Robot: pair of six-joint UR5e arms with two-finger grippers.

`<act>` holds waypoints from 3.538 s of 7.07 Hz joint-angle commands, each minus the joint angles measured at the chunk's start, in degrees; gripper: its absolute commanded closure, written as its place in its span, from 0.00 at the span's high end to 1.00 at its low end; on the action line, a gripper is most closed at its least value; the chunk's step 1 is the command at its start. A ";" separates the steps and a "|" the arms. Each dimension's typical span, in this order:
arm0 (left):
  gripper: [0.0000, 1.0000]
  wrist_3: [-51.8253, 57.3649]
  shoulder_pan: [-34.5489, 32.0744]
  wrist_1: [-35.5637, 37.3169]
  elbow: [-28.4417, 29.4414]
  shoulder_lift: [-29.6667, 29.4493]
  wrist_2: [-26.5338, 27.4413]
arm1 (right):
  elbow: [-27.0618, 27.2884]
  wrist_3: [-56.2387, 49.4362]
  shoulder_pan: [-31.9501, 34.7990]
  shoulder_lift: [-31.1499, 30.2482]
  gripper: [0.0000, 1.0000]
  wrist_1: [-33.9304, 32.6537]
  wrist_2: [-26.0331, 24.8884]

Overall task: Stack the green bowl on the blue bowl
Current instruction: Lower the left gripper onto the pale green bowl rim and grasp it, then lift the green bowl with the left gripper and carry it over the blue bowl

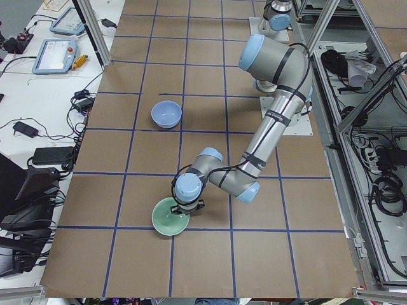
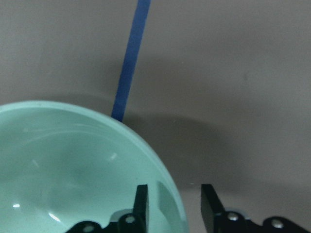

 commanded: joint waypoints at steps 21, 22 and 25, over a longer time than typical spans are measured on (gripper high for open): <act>0.00 -15.93 -37.17 -11.96 -12.03 25.74 -1.84 | 0.00 0.00 0.00 0.00 1.00 0.00 0.00; 0.00 -16.50 -37.63 -11.43 -15.98 27.24 -1.85 | 0.00 0.00 0.00 0.00 1.00 0.00 0.00; 0.00 -15.98 -37.81 -3.02 -23.47 28.49 -1.85 | 0.00 0.00 0.00 0.00 1.00 0.00 0.00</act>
